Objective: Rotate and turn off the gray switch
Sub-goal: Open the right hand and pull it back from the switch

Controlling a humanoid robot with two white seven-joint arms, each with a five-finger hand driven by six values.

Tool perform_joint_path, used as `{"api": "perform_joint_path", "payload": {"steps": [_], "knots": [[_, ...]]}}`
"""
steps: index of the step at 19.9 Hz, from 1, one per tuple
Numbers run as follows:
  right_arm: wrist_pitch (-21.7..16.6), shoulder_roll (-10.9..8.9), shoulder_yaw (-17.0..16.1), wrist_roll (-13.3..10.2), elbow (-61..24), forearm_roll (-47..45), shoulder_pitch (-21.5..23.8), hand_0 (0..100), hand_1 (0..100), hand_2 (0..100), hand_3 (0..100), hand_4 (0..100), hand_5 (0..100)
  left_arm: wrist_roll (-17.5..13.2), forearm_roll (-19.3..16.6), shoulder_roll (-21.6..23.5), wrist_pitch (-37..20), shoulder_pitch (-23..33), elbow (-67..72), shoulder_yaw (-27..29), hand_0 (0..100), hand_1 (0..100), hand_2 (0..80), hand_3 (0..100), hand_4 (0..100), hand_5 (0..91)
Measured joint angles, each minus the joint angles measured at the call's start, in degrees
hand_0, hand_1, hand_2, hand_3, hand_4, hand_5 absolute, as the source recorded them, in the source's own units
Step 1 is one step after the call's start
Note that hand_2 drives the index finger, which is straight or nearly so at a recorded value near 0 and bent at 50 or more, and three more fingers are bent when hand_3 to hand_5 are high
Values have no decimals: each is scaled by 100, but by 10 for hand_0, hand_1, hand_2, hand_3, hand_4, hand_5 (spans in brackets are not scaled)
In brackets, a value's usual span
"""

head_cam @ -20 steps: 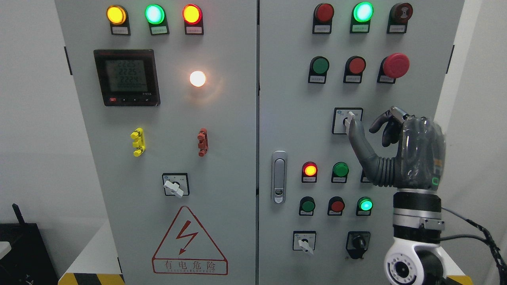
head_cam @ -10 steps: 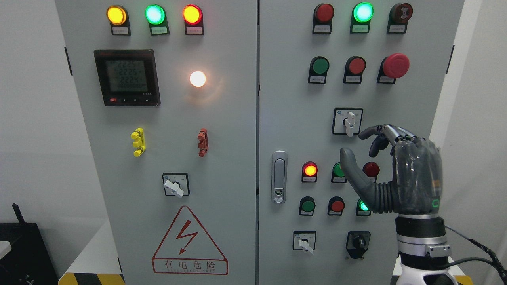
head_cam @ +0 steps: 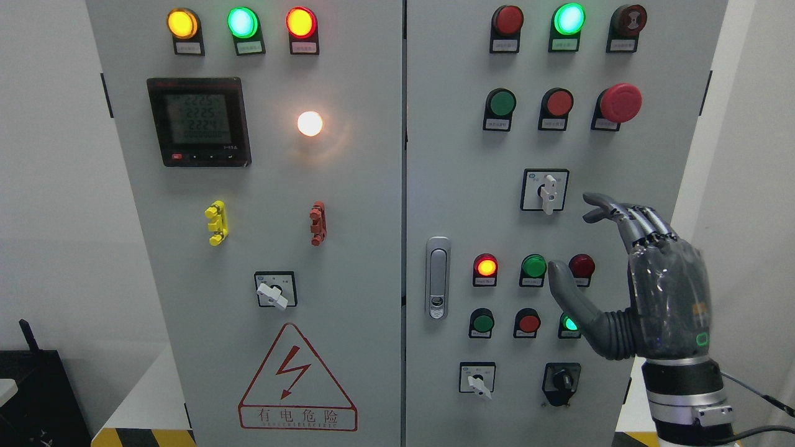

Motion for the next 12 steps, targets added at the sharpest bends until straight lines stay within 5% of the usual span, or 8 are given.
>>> {"api": "perform_joint_path", "payload": {"steps": [12], "knots": [[-5,-252,-101,-46,-201,-117,319,225,170,165,102,0,0,0,0,0,0,0,0,0,120,389,0,0,0,0]]}}
